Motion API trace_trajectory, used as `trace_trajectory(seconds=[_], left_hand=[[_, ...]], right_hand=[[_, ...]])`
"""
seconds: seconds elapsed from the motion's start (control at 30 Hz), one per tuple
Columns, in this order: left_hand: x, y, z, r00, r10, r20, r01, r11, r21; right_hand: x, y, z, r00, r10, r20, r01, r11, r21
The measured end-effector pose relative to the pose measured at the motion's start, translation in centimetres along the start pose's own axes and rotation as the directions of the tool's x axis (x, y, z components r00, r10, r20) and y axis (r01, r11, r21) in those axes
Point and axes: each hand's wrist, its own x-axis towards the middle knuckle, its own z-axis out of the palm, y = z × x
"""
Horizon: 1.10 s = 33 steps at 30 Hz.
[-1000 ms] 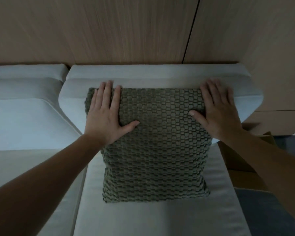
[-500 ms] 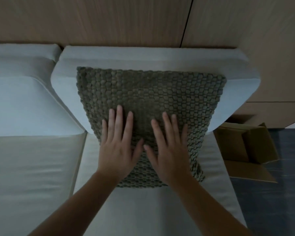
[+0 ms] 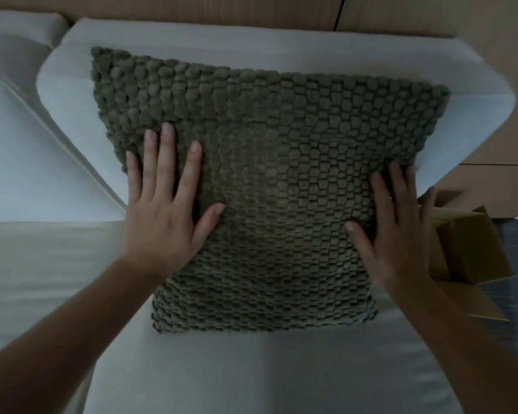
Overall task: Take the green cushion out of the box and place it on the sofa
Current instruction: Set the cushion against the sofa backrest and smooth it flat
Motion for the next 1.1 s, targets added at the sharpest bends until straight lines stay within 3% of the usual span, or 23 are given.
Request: trace_trajectory(seconds=[0.13, 0.23, 0.3, 0.5, 0.77, 0.83, 0.97, 1.03, 1.1], left_hand=[[-4.4, 3.1, -1.5, 0.996, -0.071, -0.058, 0.063, 0.99, -0.125], [-8.9, 5.8, -0.5, 0.995, -0.104, -0.003, 0.102, 0.981, -0.167], [-11.1, 6.3, 1.3, 0.992, -0.113, 0.048, 0.119, 0.982, -0.144], [-12.1, 3.3, 4.7, 0.979, -0.179, 0.098, 0.188, 0.977, -0.097], [-12.7, 1.5, 3.1, 0.95, -0.262, 0.172, 0.281, 0.955, -0.099], [-11.2, 2.6, 1.8, 0.972, -0.202, 0.123, 0.217, 0.968, -0.122], [-3.9, 5.7, -0.6, 1.0, 0.017, -0.013, -0.018, 0.994, -0.108], [0.1, 6.0, -1.1, 0.999, 0.035, 0.008, -0.035, 0.999, -0.013], [3.3, 5.1, -1.3, 0.996, 0.02, 0.084, -0.029, 0.995, 0.098]], right_hand=[[-3.4, -4.8, -0.7, 0.997, 0.007, -0.074, 0.008, 0.982, 0.191], [-6.2, -9.9, 0.8, 0.994, -0.066, -0.087, 0.086, 0.965, 0.249], [-7.5, -11.4, 2.4, 0.997, -0.046, -0.062, 0.06, 0.964, 0.257], [-8.9, -6.2, 4.8, 1.0, -0.004, -0.013, 0.006, 0.983, 0.185], [-10.8, -0.4, 3.6, 0.988, 0.104, 0.115, -0.124, 0.976, 0.177], [-9.7, -1.3, 1.9, 0.995, 0.073, 0.064, -0.086, 0.972, 0.218], [-2.5, -6.8, -1.8, 0.98, -0.158, -0.12, 0.18, 0.962, 0.204], [2.0, -8.8, -2.5, 0.956, -0.265, -0.126, 0.277, 0.956, 0.097], [6.0, -8.2, -2.8, 0.965, -0.256, -0.061, 0.254, 0.966, -0.037]])
